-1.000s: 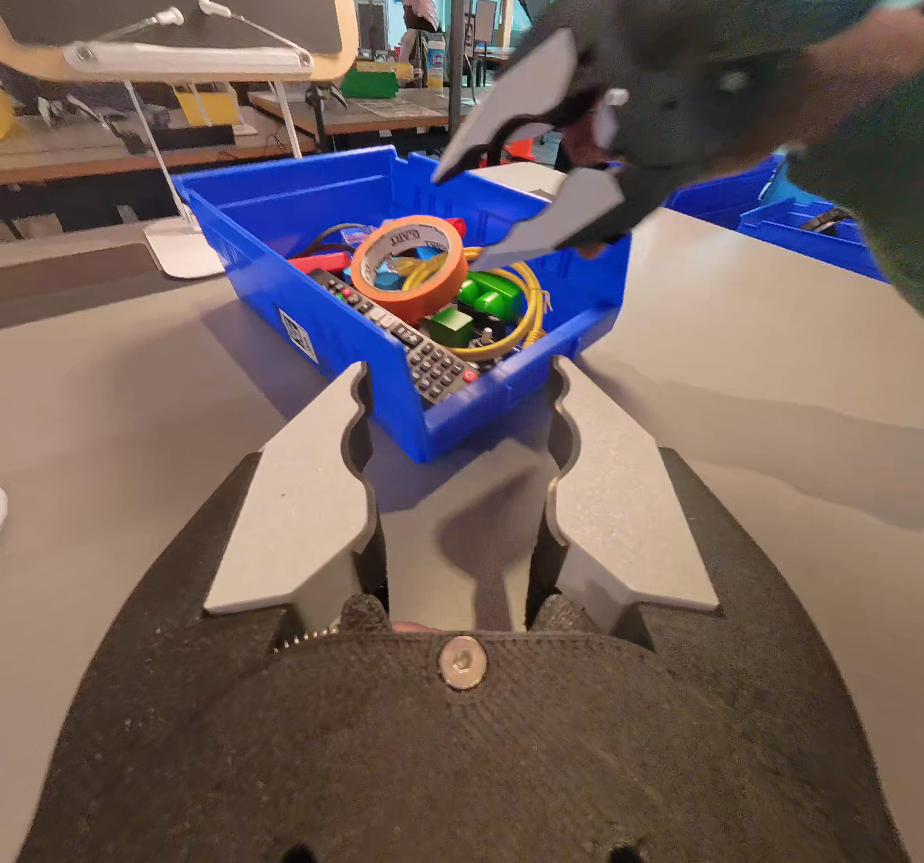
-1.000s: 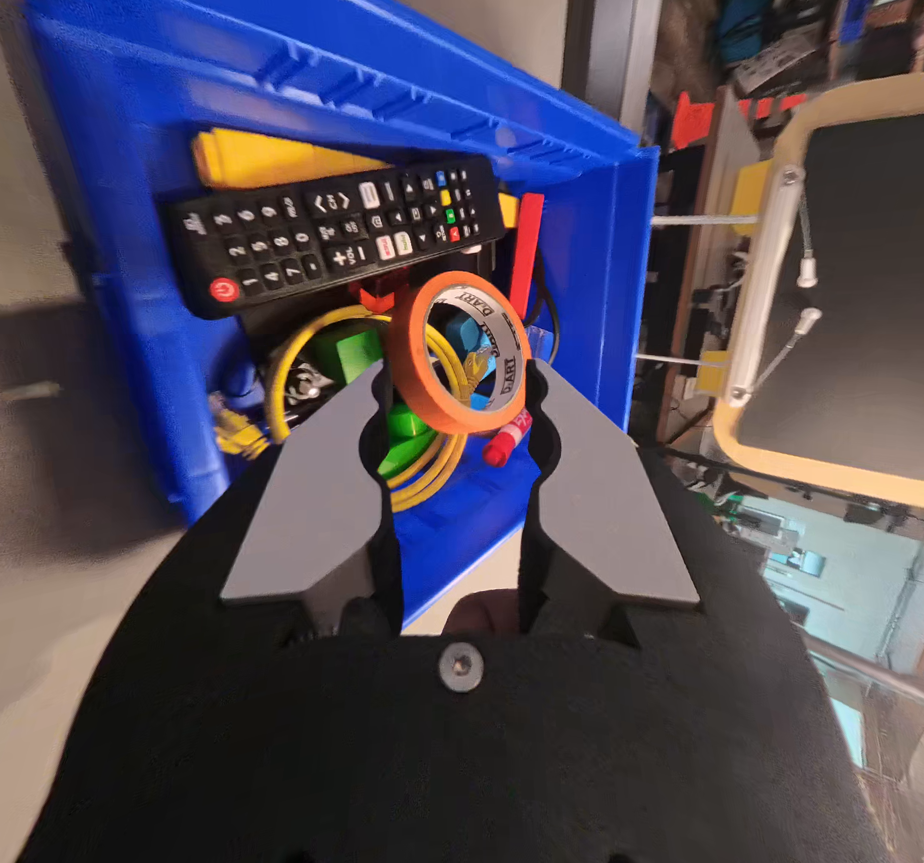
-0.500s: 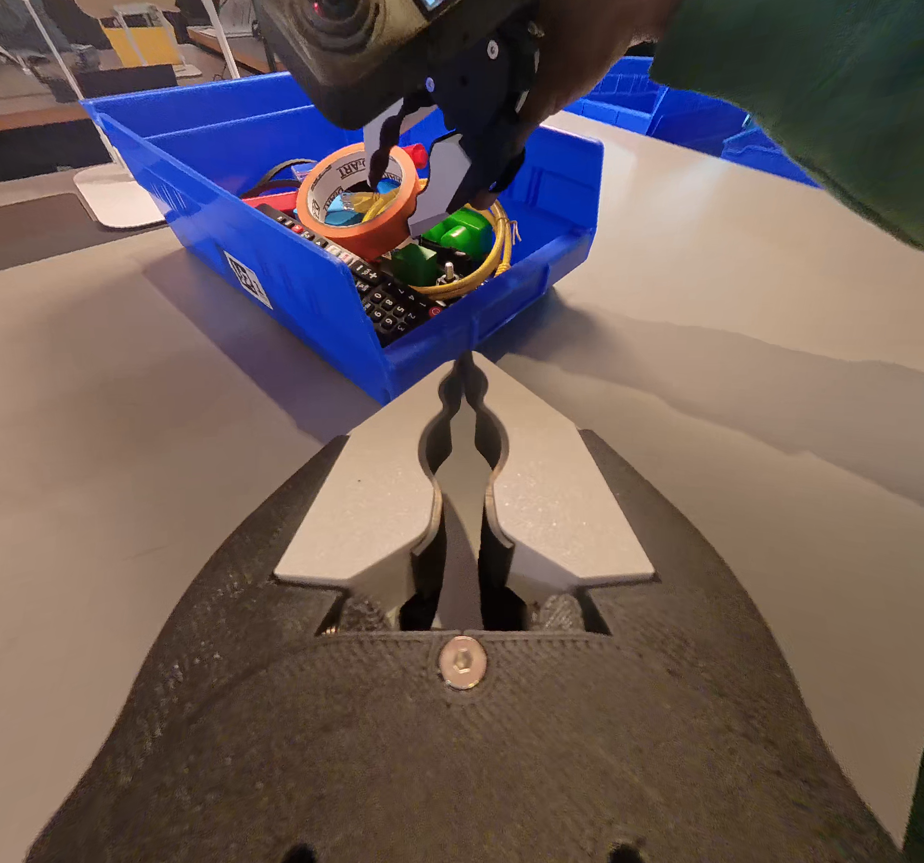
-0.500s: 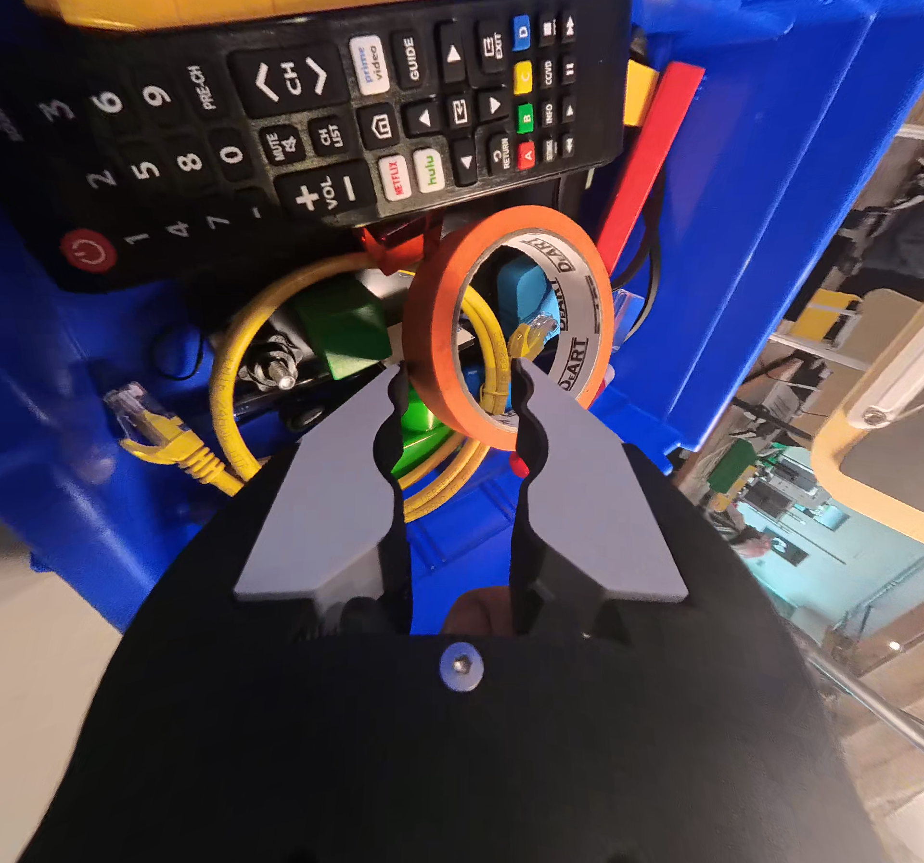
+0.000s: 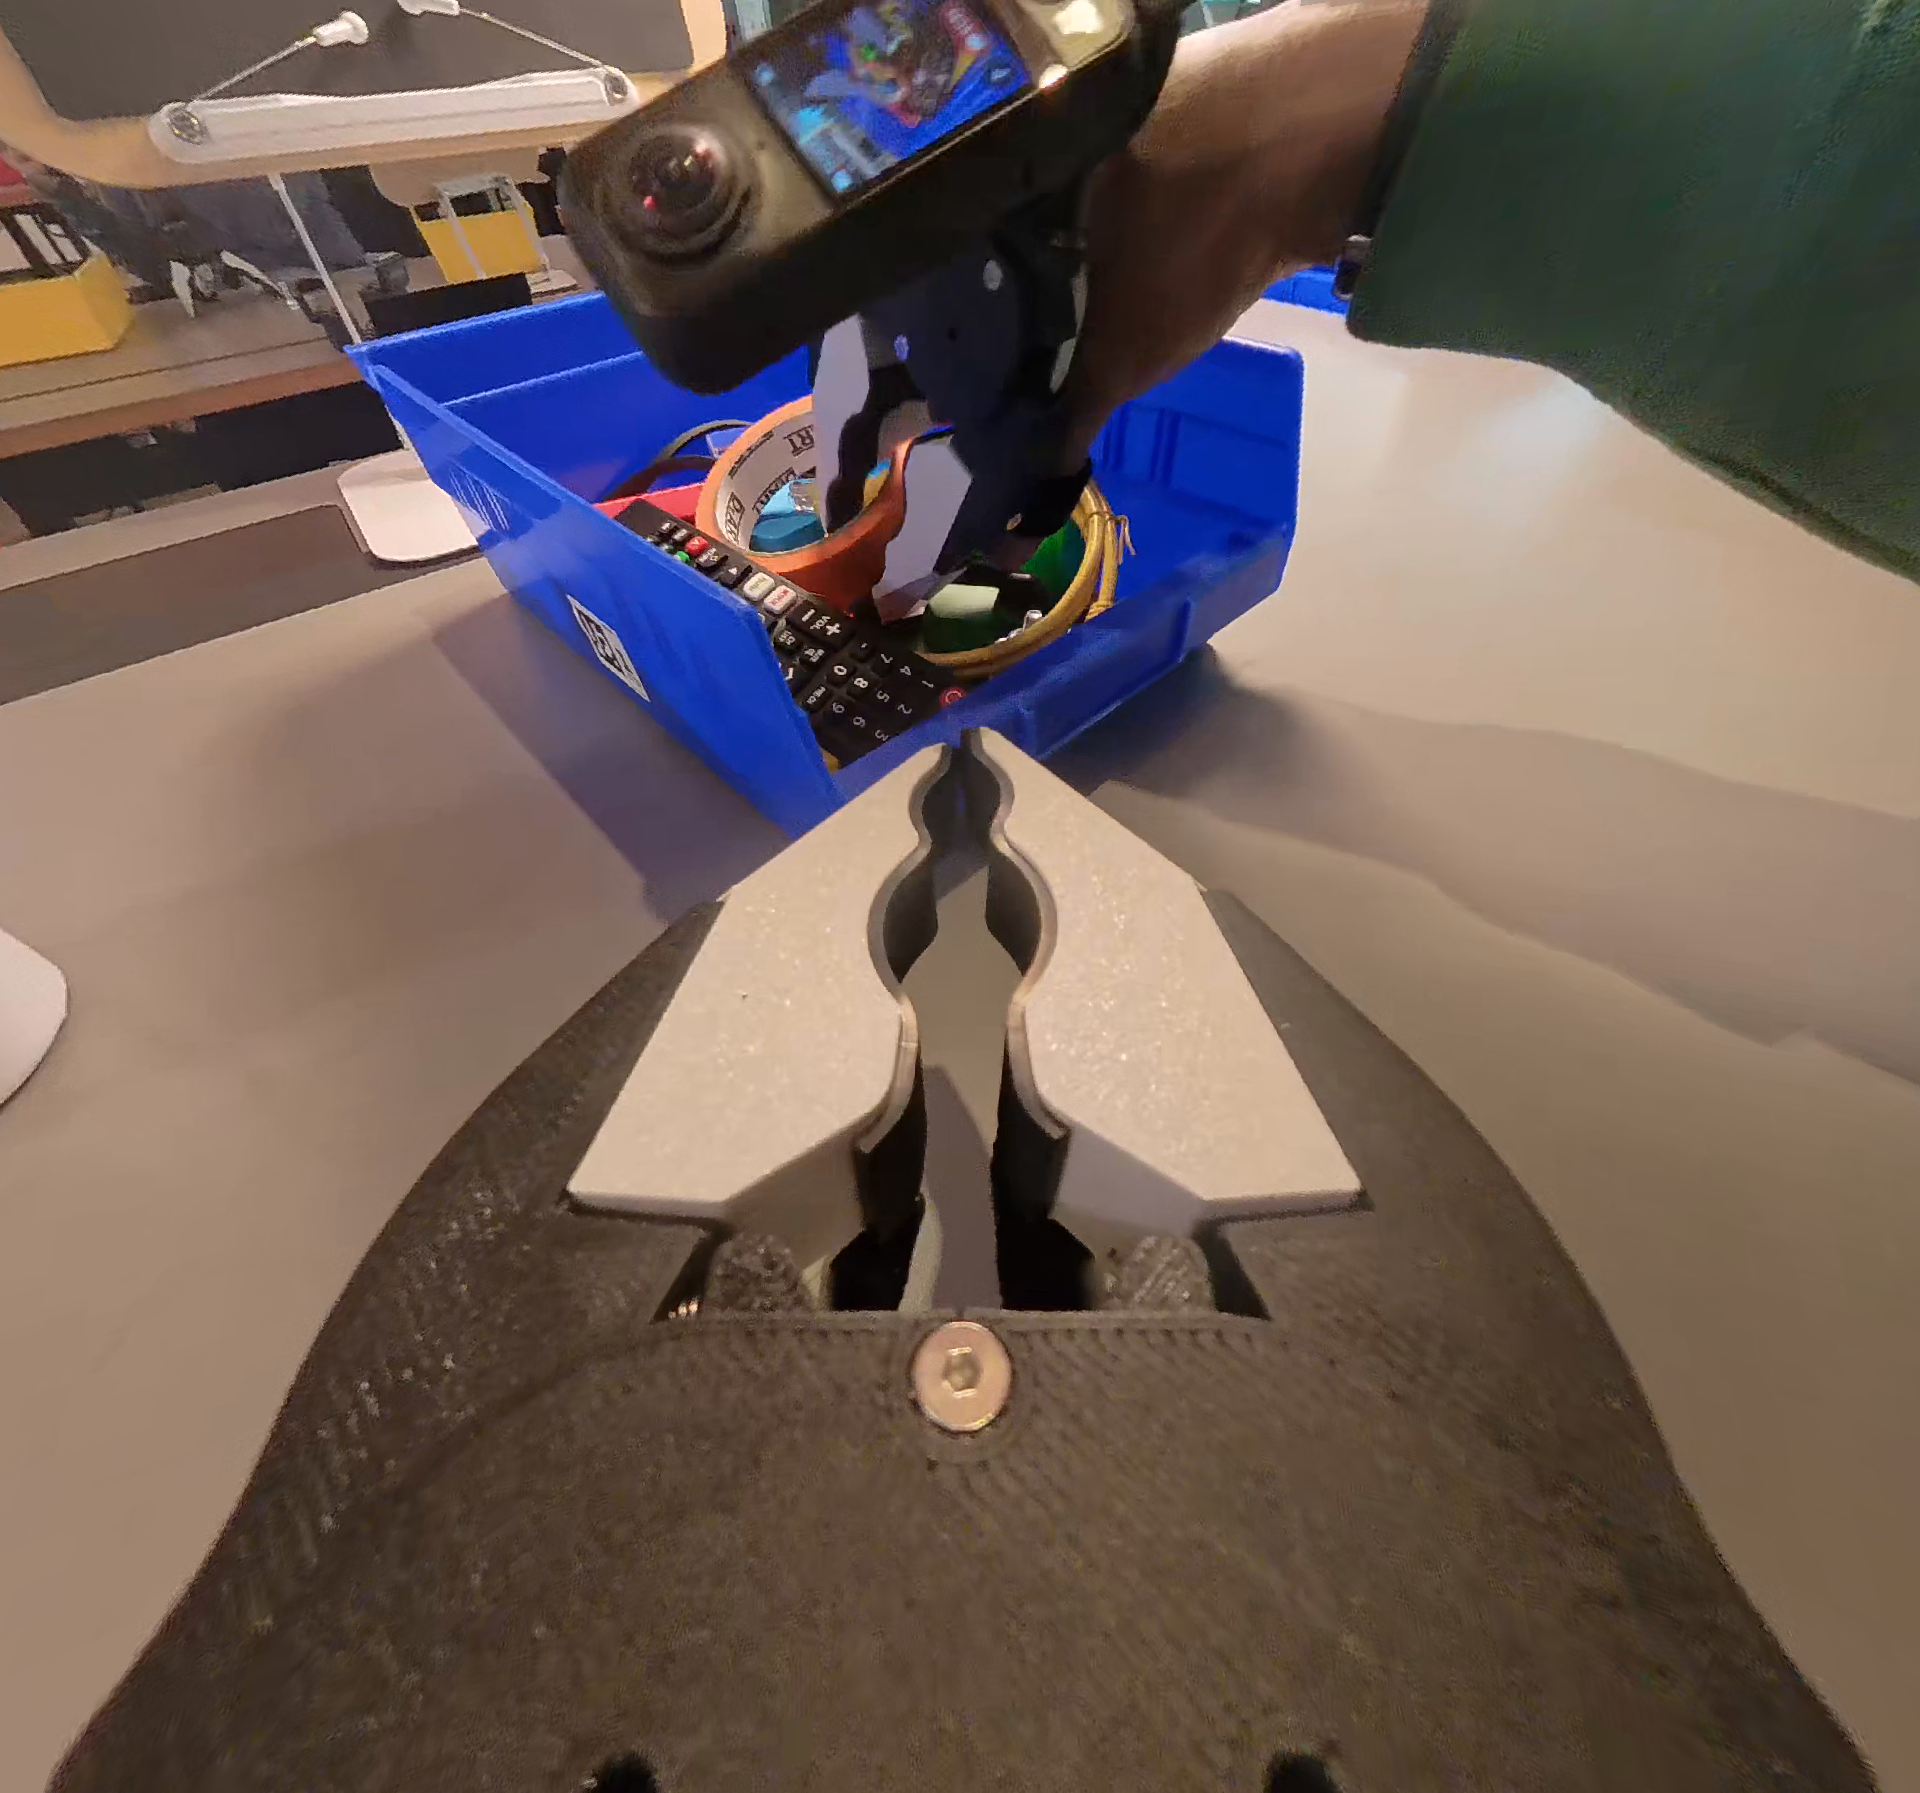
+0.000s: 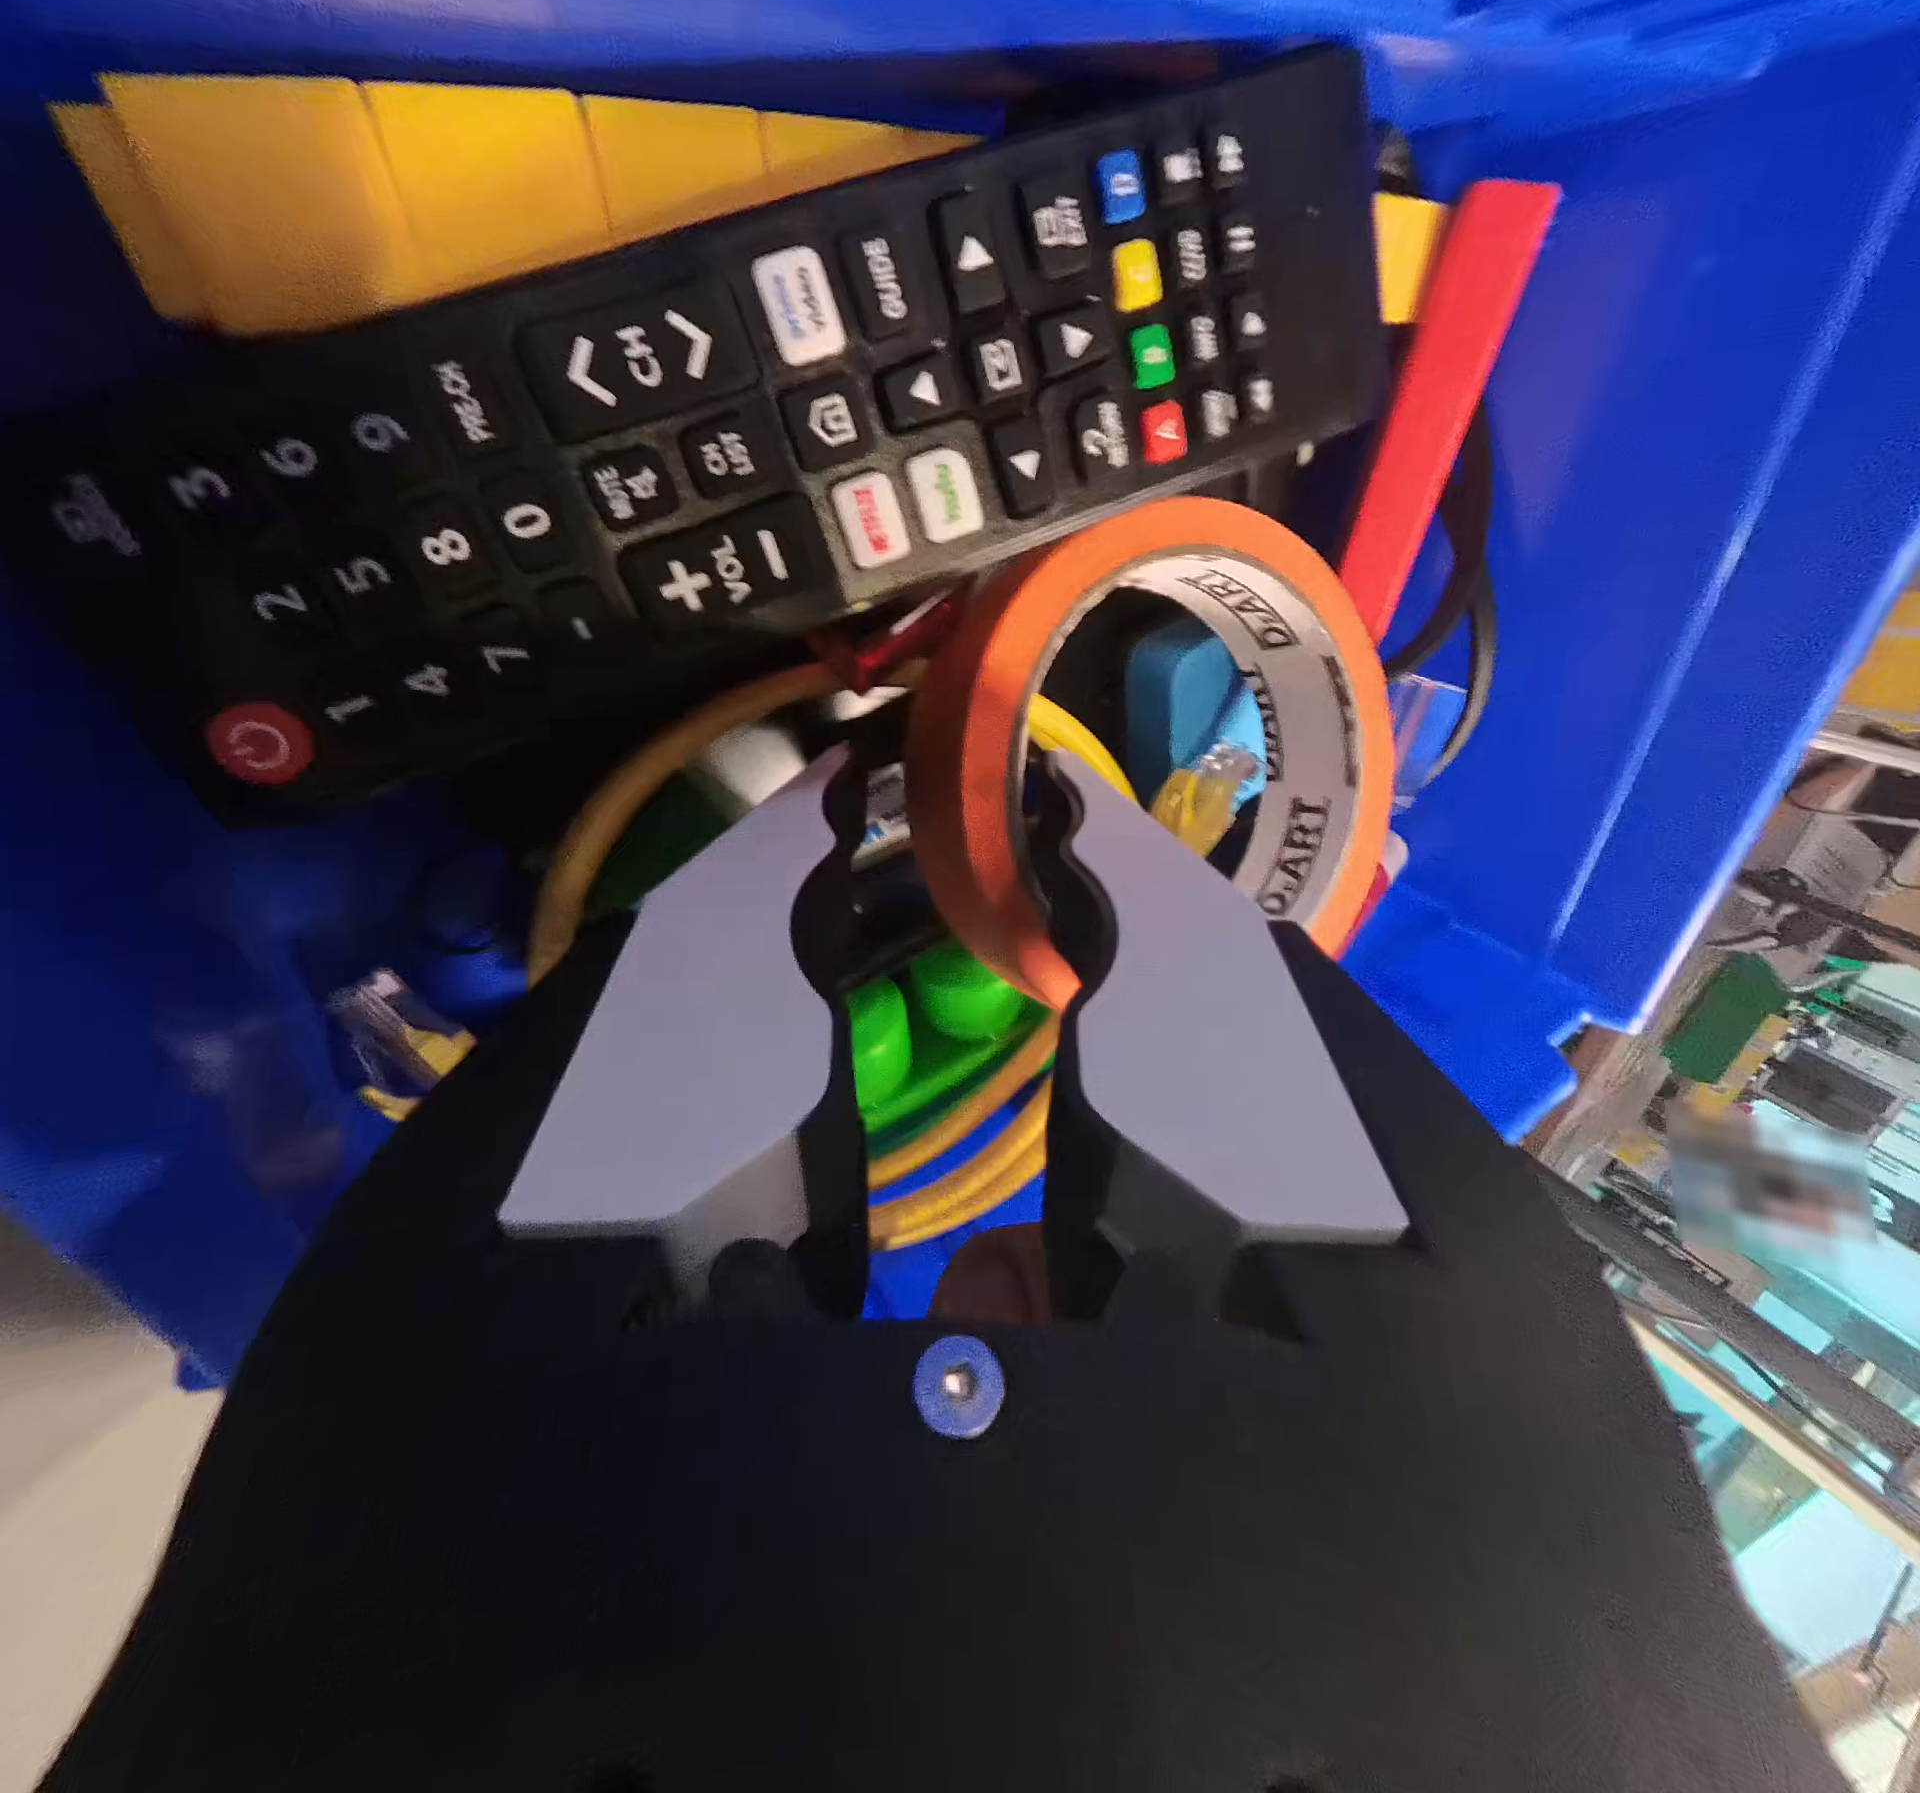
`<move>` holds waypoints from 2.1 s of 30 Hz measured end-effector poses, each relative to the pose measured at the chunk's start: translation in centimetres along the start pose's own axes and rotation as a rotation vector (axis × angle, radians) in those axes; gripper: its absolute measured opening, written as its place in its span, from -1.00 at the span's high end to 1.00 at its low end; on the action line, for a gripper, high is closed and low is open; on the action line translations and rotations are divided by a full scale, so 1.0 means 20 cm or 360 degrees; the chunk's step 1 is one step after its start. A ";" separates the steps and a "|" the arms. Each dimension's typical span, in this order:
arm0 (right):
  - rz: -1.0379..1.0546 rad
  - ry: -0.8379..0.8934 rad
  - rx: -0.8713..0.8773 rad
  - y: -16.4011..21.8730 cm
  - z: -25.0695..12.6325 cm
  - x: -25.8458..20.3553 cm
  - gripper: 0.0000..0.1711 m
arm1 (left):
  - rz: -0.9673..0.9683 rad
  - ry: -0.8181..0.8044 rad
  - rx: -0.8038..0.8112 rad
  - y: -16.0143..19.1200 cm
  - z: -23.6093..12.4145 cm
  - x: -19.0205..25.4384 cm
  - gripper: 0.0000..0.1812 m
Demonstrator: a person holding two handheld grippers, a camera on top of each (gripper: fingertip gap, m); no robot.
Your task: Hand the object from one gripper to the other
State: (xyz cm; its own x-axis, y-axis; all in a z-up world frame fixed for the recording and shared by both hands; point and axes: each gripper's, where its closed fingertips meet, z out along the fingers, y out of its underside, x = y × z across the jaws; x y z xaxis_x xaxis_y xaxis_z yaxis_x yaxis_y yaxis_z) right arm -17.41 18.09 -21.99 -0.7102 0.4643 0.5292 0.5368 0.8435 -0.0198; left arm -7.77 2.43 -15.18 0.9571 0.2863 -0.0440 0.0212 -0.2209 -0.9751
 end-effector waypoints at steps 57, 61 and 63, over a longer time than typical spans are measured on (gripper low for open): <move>0.1022 -0.0891 0.2905 -0.22 -1.53 -0.75 0.81 | -0.0505 0.0732 0.0709 -0.44 -0.08 0.33 0.84; 0.1178 -0.0638 0.2862 -0.19 -1.47 -0.65 0.73 | -0.0400 0.0456 0.0701 -0.42 -0.07 0.23 0.87; 0.1210 -0.0512 0.2809 -0.18 -1.44 -0.62 0.71 | -0.0362 0.0342 0.0697 -0.41 -0.07 0.19 0.87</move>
State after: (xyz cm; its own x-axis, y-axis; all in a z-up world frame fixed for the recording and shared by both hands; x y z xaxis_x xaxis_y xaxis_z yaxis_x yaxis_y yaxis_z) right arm 2.67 1.46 -4.06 -0.7414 0.6553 -0.1446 -0.1183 -0.3398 -0.9330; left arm -3.89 4.03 -7.00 0.9809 0.0740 0.1797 0.1565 0.2474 -0.9562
